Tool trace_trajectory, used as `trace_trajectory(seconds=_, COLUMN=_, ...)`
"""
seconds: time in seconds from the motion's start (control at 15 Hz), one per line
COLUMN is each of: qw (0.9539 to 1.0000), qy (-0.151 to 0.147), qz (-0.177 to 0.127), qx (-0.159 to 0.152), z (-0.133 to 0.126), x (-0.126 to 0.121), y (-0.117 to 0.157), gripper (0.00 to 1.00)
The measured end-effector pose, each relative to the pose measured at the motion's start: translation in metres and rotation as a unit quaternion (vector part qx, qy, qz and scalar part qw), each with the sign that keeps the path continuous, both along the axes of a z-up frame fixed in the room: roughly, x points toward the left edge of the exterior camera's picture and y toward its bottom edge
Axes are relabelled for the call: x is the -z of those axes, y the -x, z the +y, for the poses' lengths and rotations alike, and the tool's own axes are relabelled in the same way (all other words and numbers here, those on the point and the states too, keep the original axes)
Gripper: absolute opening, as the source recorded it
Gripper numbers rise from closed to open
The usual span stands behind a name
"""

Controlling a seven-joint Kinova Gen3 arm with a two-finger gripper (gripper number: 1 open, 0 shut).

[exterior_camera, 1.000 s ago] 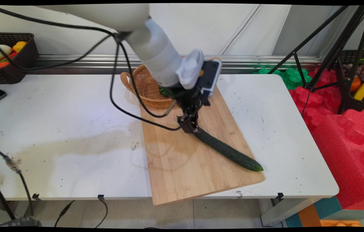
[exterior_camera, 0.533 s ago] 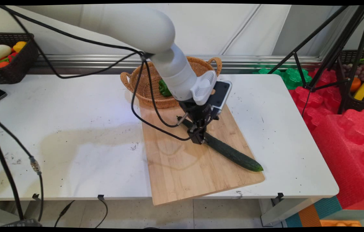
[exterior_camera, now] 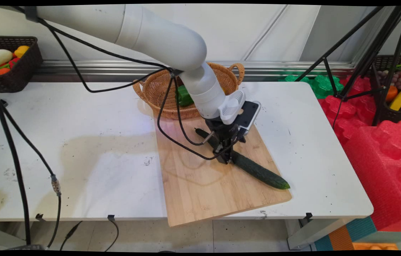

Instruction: Pick up the cucumber from the cutting board, then place the picked object in the vegetable basket

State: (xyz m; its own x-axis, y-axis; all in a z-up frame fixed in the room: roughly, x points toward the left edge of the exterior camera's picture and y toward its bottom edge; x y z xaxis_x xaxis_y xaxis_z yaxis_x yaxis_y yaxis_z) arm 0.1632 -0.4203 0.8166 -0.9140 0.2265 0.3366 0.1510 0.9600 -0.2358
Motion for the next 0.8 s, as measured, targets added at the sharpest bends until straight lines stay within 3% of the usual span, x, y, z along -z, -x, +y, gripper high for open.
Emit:
trace_trajectory(seconds=0.07, qw=1.0000, qy=-0.001, qz=0.000, qx=0.003, z=-0.001, x=0.003, y=0.001, gripper=0.00)
trace_trajectory(seconds=0.4, qw=0.9999, qy=0.001, qz=0.002, qx=0.017, z=-0.003, x=0.005, y=0.006, gripper=0.00)
trace_trajectory(seconds=0.8, qw=0.9996, qy=0.020, qz=0.013, qx=0.016, z=0.004, x=-0.019, y=0.005, gripper=0.00)
